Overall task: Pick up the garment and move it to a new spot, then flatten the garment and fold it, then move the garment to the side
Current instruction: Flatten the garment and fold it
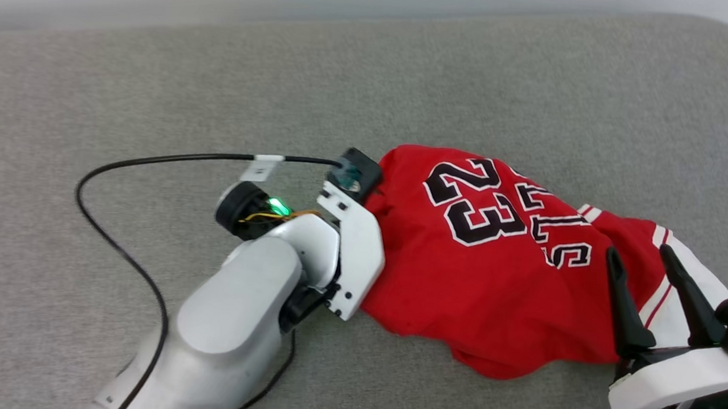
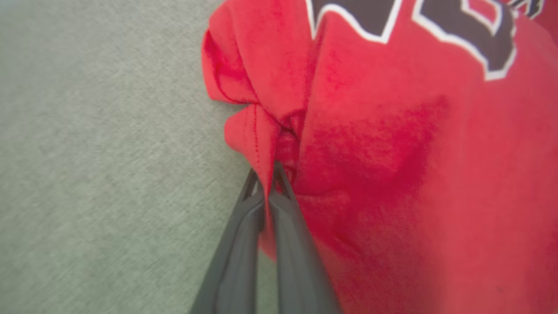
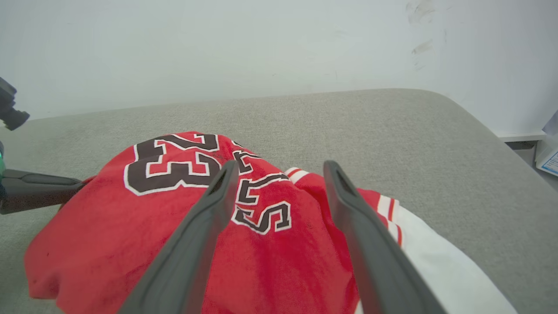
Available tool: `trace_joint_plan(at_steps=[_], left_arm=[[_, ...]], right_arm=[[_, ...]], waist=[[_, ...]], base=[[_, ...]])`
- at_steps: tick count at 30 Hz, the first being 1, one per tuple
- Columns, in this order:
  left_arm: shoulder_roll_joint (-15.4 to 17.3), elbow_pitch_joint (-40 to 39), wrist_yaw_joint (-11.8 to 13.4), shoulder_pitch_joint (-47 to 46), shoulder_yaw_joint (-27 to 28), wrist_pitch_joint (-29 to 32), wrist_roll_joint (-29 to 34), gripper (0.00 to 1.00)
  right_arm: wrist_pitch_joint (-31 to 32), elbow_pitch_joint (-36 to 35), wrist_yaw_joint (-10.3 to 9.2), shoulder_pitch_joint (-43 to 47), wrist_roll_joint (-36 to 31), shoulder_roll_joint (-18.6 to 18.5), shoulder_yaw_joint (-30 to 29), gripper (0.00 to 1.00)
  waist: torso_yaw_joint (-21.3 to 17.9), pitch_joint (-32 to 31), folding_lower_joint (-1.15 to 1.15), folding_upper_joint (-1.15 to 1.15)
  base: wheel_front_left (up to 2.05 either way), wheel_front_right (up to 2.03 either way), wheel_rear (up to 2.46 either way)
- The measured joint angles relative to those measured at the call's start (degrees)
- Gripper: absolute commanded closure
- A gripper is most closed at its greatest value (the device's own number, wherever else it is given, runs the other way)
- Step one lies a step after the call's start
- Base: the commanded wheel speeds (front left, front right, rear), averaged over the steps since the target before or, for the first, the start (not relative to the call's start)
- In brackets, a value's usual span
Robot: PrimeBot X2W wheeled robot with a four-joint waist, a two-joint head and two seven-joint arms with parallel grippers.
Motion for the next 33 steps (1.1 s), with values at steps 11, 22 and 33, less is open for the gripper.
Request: trace_joint_plan(at_steps=[11, 22, 33], left_arm=[[8.88, -15.35, 7.03, 12.33, 6.09, -7.33, -1.36, 1.00], [16.39, -29.06, 18.87, 41.14, 14.35, -4.59, -9.29, 1.00], [15.57, -31.90, 20.78, 50.16, 15.61, -7.81, -11.73, 0.00]], right_arm=[[1.31, -1.56, 0.00, 2.31, -1.33, -0.01, -2.90, 0.00], [3.16, -3.11, 0.00, 6.71, -1.43, 1.25, -3.10, 0.00], [4.95, -4.75, 0.00, 8.78, -1.68, 1.72, -3.31, 0.00]], waist=[[5.35, -5.97, 0.00, 0.00], [9.64, -10.66, -0.01, 0.00], [10.60, -14.20, -0.01, 0.00]], base=[[0.00, 0.00, 0.00], [0.00, 0.00, 0.00], [0.00, 0.00, 0.00]])
